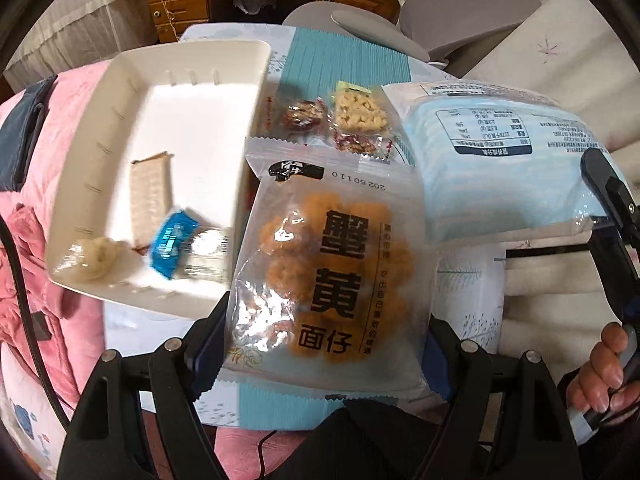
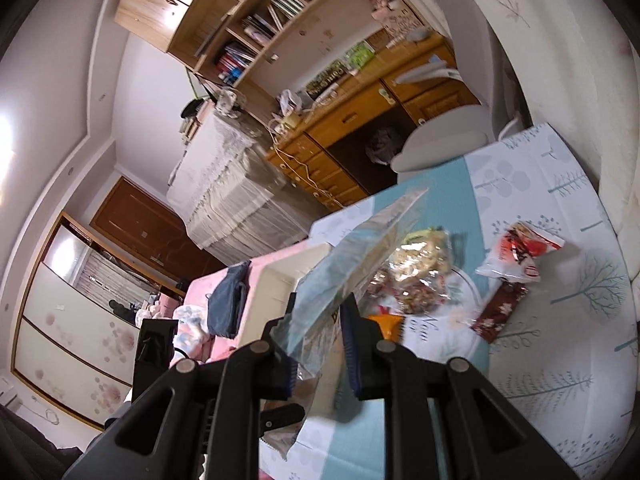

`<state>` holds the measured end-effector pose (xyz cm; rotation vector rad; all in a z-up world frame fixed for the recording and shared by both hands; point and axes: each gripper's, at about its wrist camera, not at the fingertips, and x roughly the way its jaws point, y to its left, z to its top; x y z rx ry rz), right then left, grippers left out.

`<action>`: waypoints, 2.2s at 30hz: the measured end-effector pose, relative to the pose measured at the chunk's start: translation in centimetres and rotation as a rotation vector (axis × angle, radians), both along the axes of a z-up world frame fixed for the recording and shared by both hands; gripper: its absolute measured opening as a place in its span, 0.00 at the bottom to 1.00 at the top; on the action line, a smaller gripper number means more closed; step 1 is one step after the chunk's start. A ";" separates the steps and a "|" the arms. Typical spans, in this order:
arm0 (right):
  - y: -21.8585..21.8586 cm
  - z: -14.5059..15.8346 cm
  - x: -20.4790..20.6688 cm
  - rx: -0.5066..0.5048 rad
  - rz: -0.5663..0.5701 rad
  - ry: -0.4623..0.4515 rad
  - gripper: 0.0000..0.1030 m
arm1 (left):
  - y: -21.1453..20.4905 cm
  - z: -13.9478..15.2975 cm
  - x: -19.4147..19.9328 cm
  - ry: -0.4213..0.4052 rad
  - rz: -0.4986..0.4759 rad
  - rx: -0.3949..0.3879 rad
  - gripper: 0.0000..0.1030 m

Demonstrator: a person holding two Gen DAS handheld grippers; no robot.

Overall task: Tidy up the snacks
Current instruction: 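Carry the cake packet and pale-blue bag into the white tray and open both tools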

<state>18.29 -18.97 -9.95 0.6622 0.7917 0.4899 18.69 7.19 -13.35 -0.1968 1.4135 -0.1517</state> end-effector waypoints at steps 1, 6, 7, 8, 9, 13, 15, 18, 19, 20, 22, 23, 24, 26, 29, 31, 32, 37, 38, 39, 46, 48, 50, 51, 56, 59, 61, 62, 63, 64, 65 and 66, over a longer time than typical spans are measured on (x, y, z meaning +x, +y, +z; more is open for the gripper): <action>0.6 0.3 -0.3 0.010 -0.011 -0.007 0.18 | 0.8 0.4 -0.3 -0.004 -0.005 0.002 0.77; 3.3 1.6 -1.5 0.027 -0.038 -0.046 0.18 | 4.7 1.6 -1.3 -0.019 -0.008 0.017 0.77; 4.0 1.9 -1.8 0.033 -0.042 -0.055 0.18 | 5.6 1.7 -1.5 -0.021 -0.007 0.022 0.77; 4.5 2.2 -1.9 0.036 -0.044 -0.063 0.17 | 6.6 1.9 -1.6 -0.025 -0.004 0.027 0.77; 5.2 2.4 -2.1 0.037 -0.047 -0.072 0.17 | 7.6 2.1 -1.7 -0.028 -0.003 0.033 0.77; 8.4 2.9 -2.5 0.045 -0.045 -0.097 0.17 | 10.7 2.3 -2.0 -0.037 0.002 0.041 0.77; 9.7 3.1 -2.8 0.045 -0.042 -0.102 0.16 | 12.1 2.3 -1.9 -0.037 0.004 0.043 0.77; 11.9 3.2 -2.9 0.049 -0.038 -0.113 0.16 | 14.2 2.2 -1.7 -0.037 0.011 0.048 0.77; 12.6 3.1 -2.8 0.050 -0.037 -0.116 0.16 | 15.0 2.2 -1.6 -0.037 0.012 0.054 0.77; 13.2 3.1 -2.8 0.049 -0.037 -0.119 0.16 | 15.8 2.2 -1.4 -0.037 0.014 0.061 0.77; 14.5 3.0 -2.7 0.050 -0.038 -0.125 0.16 | 17.2 1.9 -0.9 -0.042 0.016 0.068 0.77; 15.1 2.8 -2.5 0.053 -0.040 -0.126 0.16 | 17.8 1.7 -0.6 -0.044 0.019 0.070 0.77; 15.5 2.7 -2.4 0.056 -0.042 -0.126 0.16 | 18.5 1.4 -0.3 -0.044 0.022 0.069 0.77; 16.6 2.4 -2.1 0.057 -0.048 -0.128 0.16 | 19.4 1.0 0.2 -0.042 0.027 0.069 0.77; 17.6 2.1 -1.8 0.052 -0.062 -0.125 0.16 | 20.8 0.5 1.2 -0.053 0.029 0.073 0.78; 18.1 1.7 -1.5 0.062 -0.074 -0.117 0.16 | 21.6 0.1 1.8 -0.060 0.034 0.084 0.78; 18.3 1.6 -1.4 0.069 -0.076 -0.113 0.16 | 22.0 -0.1 2.1 -0.063 0.038 0.085 0.78; 18.9 -0.2 -0.9 0.117 -0.094 -0.060 0.15 | 23.3 -0.6 3.5 -0.070 0.054 0.080 0.78; 19.0 -0.4 -0.8 0.118 -0.094 -0.050 0.15 | 23.4 -0.7 3.7 -0.071 0.054 0.079 0.78; 19.2 -0.7 -0.7 0.115 -0.095 -0.040 0.15 | 23.5 -0.8 3.9 -0.073 0.056 0.077 0.78; 20.0 -2.1 -0.2 0.092 -0.067 0.034 0.21 | 23.2 -0.7 4.4 -0.116 0.066 0.066 0.82; 20.1 -2.4 0.0 0.089 -0.055 0.056 0.37 | 22.8 -0.4 4.3 -0.133 0.061 0.071 0.83; 19.8 -2.5 -0.1 0.113 -0.044 0.044 0.38 | 22.2 -0.4 4.1 -0.139 0.055 0.089 0.83; 19.8 -2.4 -0.2 0.110 -0.043 0.039 0.39 | 22.0 -0.4 3.9 -0.142 0.055 0.093 0.83; 18.6 -2.1 -0.3 0.091 -0.034 0.034 0.45 | 21.1 -0.2 3.3 -0.150 0.076 0.079 0.83; 17.5 -2.2 -0.6 0.086 -0.030 0.045 0.47 | 20.4 0.0 3.0 -0.157 0.101 0.096 0.84; 16.9 -2.1 -0.8 0.074 -0.030 0.050 0.49 | 19.9 0.4 2.9 -0.178 0.111 0.098 0.84; 16.5 -2.1 -1.0 0.068 -0.027 0.050 0.50 | 19.7 0.7 2.9 -0.188 0.116 0.103 0.85; 15.9 -2.0 -1.2 0.061 -0.024 0.051 0.50 | 19.4 1.0 2.9 -0.201 0.122 0.112 0.85; 15.4 -1.9 -1.3 0.057 -0.023 0.052 0.50 | 19.0 1.4 3.0 -0.212 0.129 0.118 0.85; 15.0 -1.9 -1.4 0.054 -0.022 0.054 0.50 | 18.7 1.7 3.0 -0.220 0.136 0.117 0.86; 14.5 -1.8 -1.5 0.049 -0.023 0.055 0.50 | 18.4 2.0 3.0 -0.228 0.142 0.112 0.86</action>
